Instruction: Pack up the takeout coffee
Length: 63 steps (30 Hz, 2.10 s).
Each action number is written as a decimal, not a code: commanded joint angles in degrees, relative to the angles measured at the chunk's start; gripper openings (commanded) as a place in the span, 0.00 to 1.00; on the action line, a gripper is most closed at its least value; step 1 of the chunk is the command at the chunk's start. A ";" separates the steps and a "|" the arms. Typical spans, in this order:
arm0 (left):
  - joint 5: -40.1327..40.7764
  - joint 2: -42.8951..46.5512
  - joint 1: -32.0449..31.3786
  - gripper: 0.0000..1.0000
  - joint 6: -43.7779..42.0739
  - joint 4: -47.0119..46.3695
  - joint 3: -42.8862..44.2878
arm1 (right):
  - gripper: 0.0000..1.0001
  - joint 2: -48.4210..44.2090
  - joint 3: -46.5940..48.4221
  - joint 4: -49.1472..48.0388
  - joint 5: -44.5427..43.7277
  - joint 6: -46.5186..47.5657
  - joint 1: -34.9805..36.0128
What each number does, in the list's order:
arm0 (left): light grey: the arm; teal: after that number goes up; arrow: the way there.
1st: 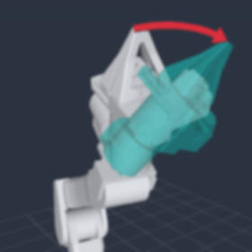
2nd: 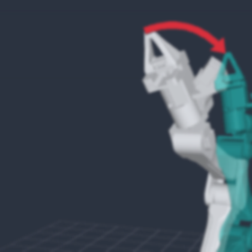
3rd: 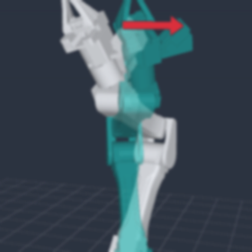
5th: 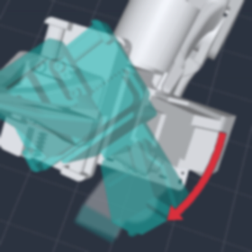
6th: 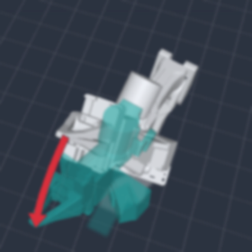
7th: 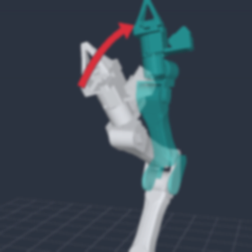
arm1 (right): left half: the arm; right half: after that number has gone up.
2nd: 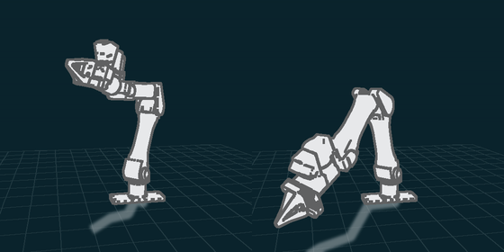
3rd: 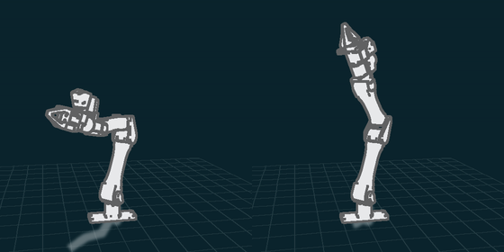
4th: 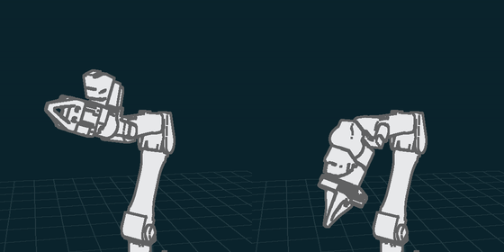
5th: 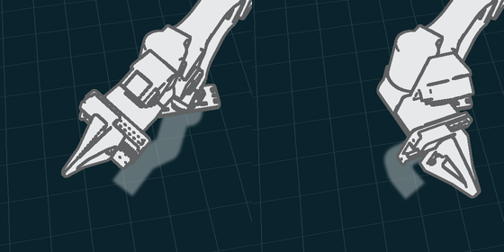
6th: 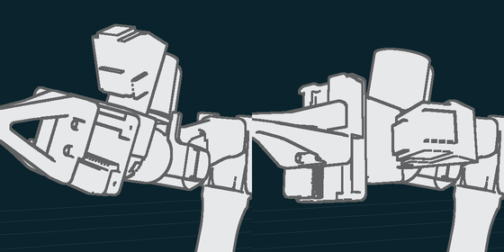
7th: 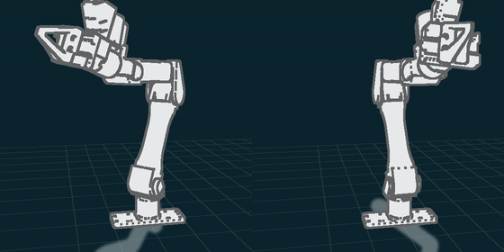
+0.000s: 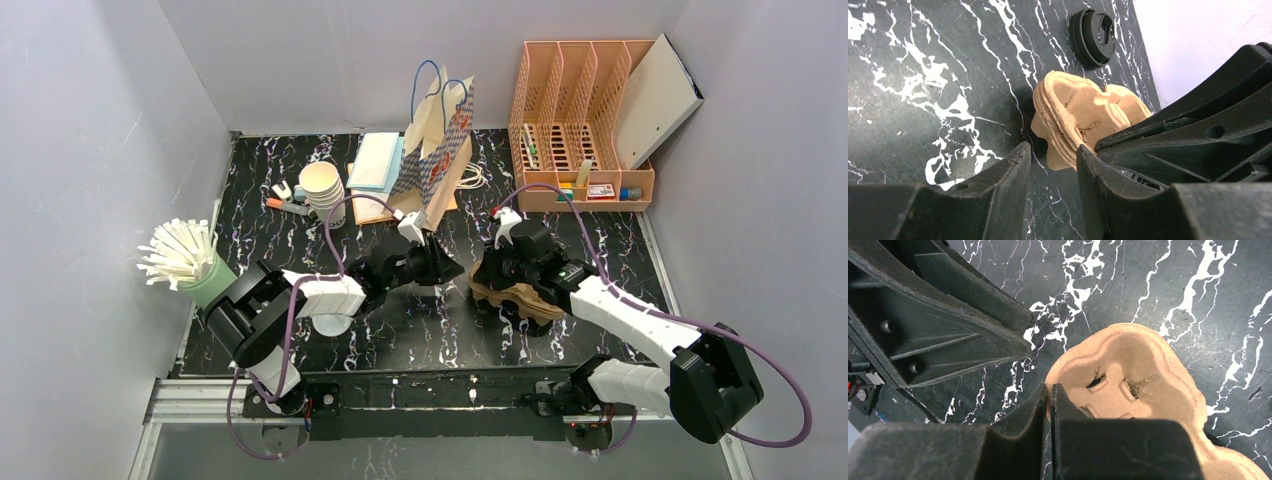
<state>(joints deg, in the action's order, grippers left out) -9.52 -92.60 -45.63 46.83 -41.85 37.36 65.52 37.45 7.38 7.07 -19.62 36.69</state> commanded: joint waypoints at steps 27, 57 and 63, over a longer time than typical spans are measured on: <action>4.18 0.42 -3.86 0.33 11.38 -11.59 -10.19 | 0.30 1.08 -0.99 -1.13 4.03 -3.56 0.25; -0.04 -5.61 -2.54 0.29 13.18 -15.21 -7.82 | 0.24 6.38 3.19 0.50 4.38 -1.12 2.60; -0.01 -3.57 -2.55 0.35 14.04 -16.07 -8.97 | 0.22 2.33 0.65 -2.20 4.18 -3.15 2.60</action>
<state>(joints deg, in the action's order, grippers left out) -9.50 -98.65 -48.47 60.40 -56.18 28.29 71.46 38.83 8.05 10.87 -21.10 39.09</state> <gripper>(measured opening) 0.339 0.248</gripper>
